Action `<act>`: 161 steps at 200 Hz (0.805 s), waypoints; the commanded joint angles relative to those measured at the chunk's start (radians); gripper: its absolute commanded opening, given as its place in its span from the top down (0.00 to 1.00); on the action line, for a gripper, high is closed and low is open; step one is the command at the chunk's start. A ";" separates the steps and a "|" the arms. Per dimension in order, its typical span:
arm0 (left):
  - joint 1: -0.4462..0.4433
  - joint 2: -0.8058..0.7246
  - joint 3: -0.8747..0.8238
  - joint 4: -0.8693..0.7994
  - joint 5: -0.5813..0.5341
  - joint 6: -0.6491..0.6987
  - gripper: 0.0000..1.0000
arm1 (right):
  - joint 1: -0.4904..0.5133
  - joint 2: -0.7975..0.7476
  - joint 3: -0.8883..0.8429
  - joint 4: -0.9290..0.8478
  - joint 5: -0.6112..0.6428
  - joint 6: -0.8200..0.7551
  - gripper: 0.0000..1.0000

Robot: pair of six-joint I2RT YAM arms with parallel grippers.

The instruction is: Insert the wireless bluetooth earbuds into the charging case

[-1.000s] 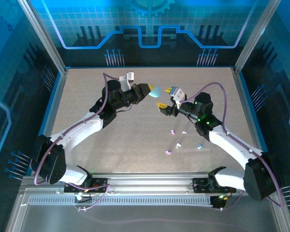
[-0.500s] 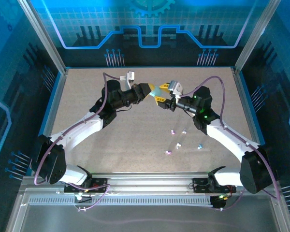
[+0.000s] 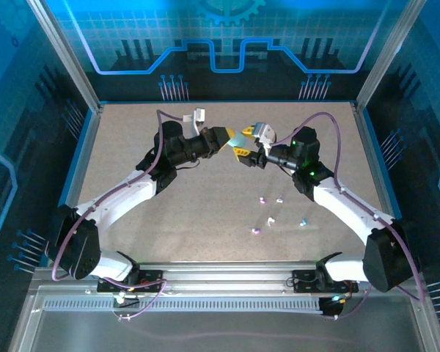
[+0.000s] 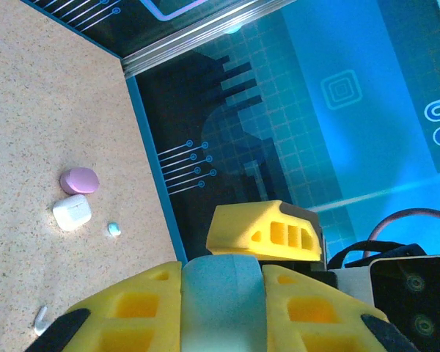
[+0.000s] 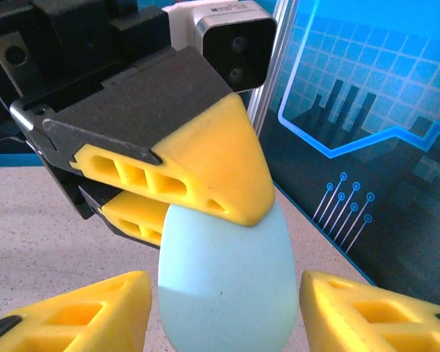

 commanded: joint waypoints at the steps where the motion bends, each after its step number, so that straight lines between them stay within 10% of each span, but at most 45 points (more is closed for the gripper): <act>1: 0.003 -0.041 0.013 0.038 0.027 0.024 0.88 | -0.018 0.006 0.037 -0.011 -0.021 -0.022 0.46; 73: 0.004 -0.036 0.014 0.024 0.018 0.040 0.87 | -0.038 -0.005 0.048 -0.021 -0.118 0.030 0.63; 132: 0.004 -0.052 0.036 -0.041 0.059 0.314 0.41 | -0.056 0.034 0.167 -0.294 -0.251 0.075 0.62; 161: 0.003 -0.089 0.001 -0.030 0.111 0.569 0.35 | -0.073 0.059 0.239 -0.448 -0.356 0.088 0.62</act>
